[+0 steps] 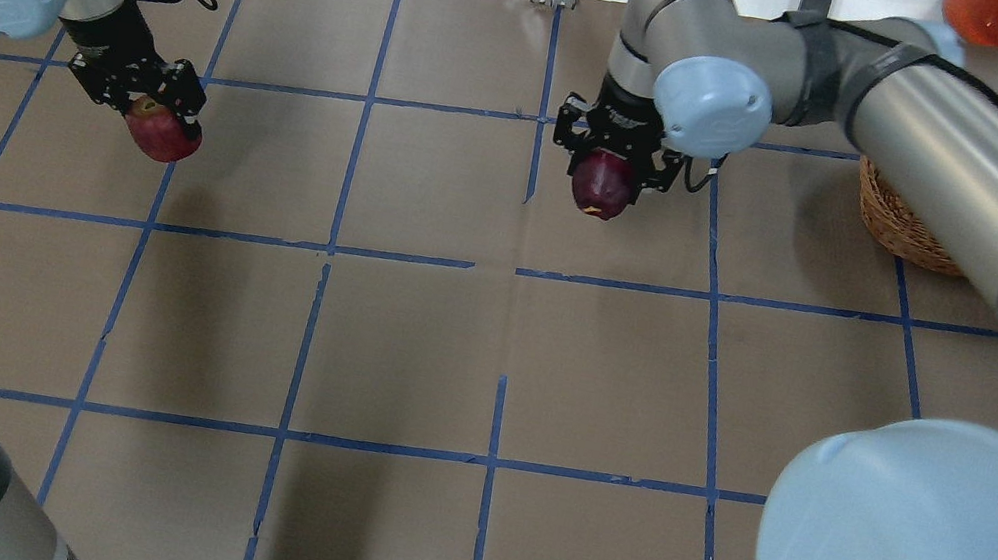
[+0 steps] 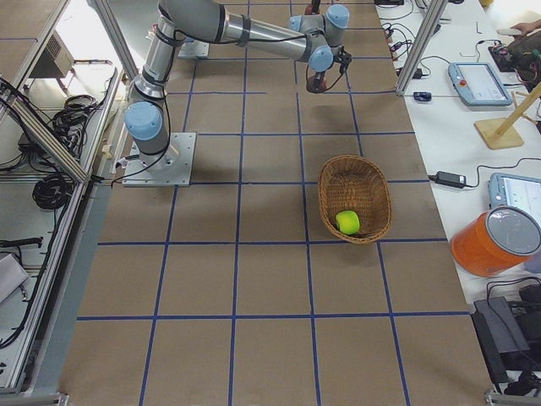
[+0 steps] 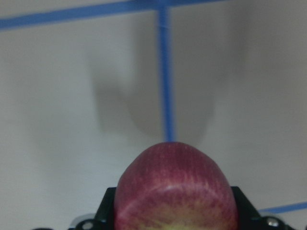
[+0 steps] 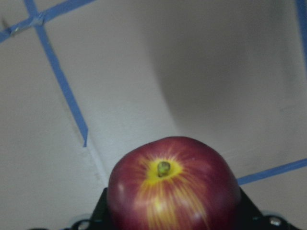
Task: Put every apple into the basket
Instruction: 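Drop the red apple in the basket with the right gripper while the left carries another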
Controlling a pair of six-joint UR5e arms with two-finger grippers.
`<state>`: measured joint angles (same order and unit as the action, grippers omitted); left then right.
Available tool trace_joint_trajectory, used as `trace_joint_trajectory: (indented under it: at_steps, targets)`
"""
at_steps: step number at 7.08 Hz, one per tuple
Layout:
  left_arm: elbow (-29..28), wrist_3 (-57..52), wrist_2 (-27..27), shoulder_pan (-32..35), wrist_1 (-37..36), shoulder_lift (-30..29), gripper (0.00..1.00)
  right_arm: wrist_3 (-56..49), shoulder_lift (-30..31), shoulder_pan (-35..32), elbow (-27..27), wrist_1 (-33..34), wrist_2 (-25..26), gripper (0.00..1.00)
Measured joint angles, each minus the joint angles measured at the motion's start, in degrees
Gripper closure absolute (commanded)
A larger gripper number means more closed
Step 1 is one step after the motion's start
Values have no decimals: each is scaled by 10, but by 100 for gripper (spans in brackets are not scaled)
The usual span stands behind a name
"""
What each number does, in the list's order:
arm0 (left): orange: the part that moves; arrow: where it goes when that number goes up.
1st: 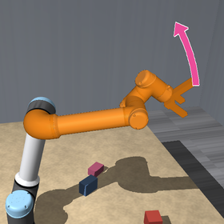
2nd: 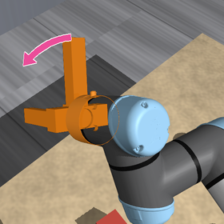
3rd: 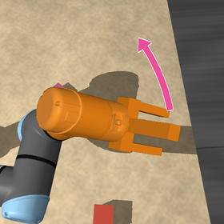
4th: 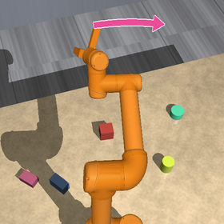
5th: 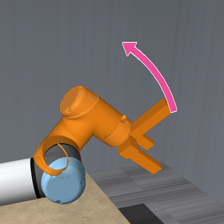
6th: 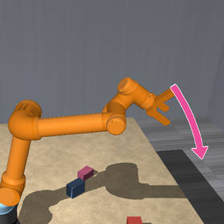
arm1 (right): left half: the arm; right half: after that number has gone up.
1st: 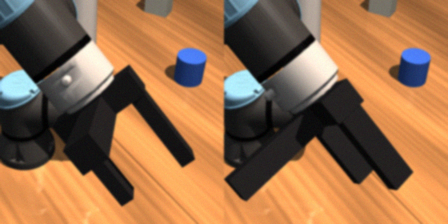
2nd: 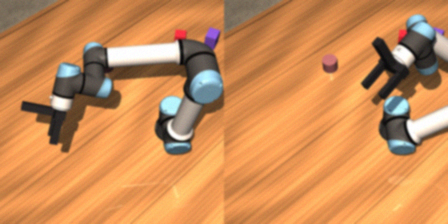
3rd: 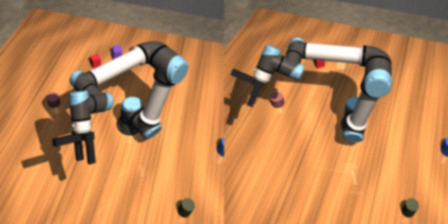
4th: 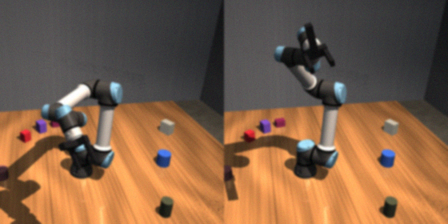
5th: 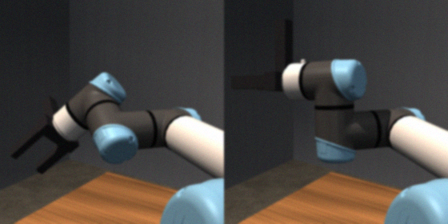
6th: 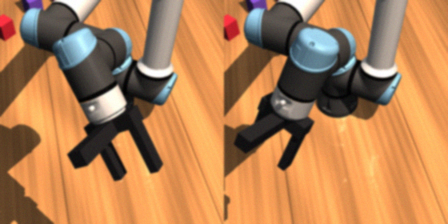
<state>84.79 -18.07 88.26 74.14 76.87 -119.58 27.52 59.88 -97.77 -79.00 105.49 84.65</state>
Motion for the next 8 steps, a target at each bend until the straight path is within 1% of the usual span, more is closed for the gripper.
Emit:
trace_joint_trajectory:
  at_steps: [1,2,3,4,5,6,8]
  targets:
    - [39,100,-15,61,-22,25,100,-64,26,51,13,-45,18,100]
    - [69,216,-36,136,-72,36,100,-151,47,107,20,-77,46,100]
    - [90,322,-46,211,-138,32,100,-240,55,165,21,-91,63,100]
    - [109,397,-49,277,-188,26,100,-334,56,220,20,-93,71,100]
    - [127,432,-50,319,-213,27,54,-414,52,264,20,-90,74,100]
    - [139,444,-50,338,-224,29,1,-474,40,298,22,-77,78,100]
    - [142,450,-49,345,-243,30,0,-549,-15,340,24,13,90,100]
